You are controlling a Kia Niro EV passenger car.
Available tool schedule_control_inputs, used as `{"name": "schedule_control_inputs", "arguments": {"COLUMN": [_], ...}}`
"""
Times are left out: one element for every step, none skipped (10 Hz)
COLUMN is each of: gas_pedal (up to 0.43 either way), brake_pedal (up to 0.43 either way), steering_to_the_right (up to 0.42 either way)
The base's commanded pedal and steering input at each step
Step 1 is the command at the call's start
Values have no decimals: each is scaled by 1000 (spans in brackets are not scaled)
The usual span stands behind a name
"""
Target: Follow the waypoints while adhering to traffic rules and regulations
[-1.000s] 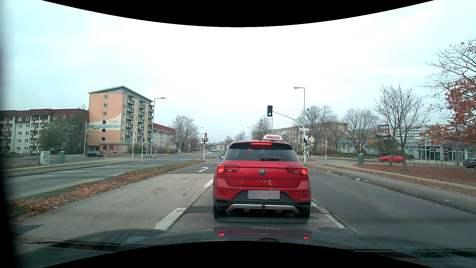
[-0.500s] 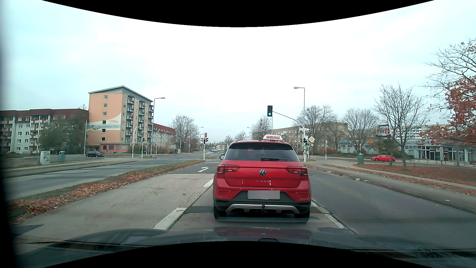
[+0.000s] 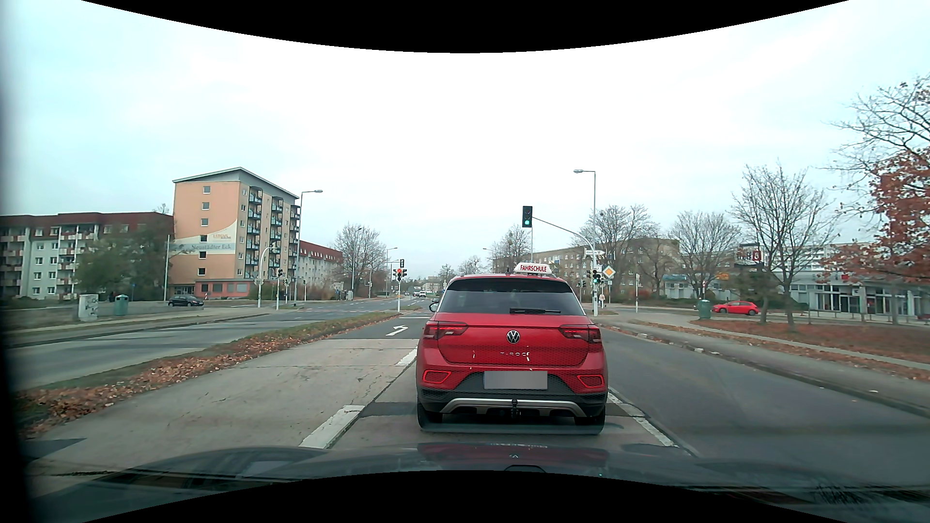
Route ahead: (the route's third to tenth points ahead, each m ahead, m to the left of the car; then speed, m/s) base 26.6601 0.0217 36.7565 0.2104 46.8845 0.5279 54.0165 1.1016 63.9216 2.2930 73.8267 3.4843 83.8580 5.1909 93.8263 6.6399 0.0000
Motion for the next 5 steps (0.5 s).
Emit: {"name": "schedule_control_inputs", "arguments": {"gas_pedal": [0,0,0,0,0], "brake_pedal": [329,323,323,323,323], "steering_to_the_right": [-13,-13,-13,-13,-14]}}
